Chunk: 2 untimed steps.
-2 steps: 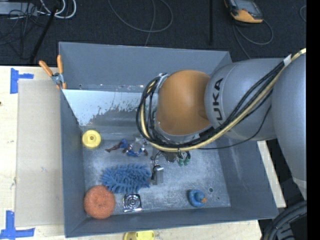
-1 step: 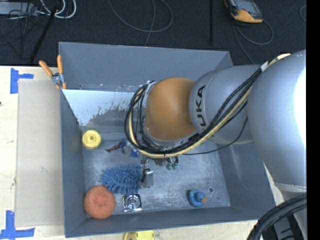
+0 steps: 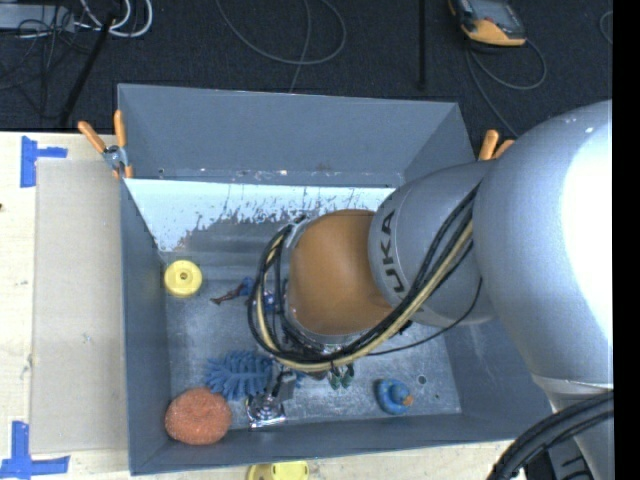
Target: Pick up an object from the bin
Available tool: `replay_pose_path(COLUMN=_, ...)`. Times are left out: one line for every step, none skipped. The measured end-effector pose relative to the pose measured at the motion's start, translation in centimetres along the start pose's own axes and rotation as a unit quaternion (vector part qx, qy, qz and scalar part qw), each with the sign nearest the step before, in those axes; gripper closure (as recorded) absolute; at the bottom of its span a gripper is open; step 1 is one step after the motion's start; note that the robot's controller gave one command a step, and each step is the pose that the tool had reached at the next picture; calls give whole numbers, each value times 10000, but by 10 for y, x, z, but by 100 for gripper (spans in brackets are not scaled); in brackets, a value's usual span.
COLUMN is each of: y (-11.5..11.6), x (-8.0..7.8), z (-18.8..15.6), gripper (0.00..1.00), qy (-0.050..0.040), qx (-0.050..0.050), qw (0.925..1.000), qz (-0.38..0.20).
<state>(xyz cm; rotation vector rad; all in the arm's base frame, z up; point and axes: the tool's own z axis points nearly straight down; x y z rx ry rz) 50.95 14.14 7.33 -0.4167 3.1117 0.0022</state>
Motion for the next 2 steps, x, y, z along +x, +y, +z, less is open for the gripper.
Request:
replay_pose_path(y=0, x=0, z=0, gripper=100, qy=0, qx=-1, qw=10000, qz=5)
replay_pose_path(y=-11, x=2, z=-136, gripper=100, qy=9, qx=5, qw=10000, qz=3)
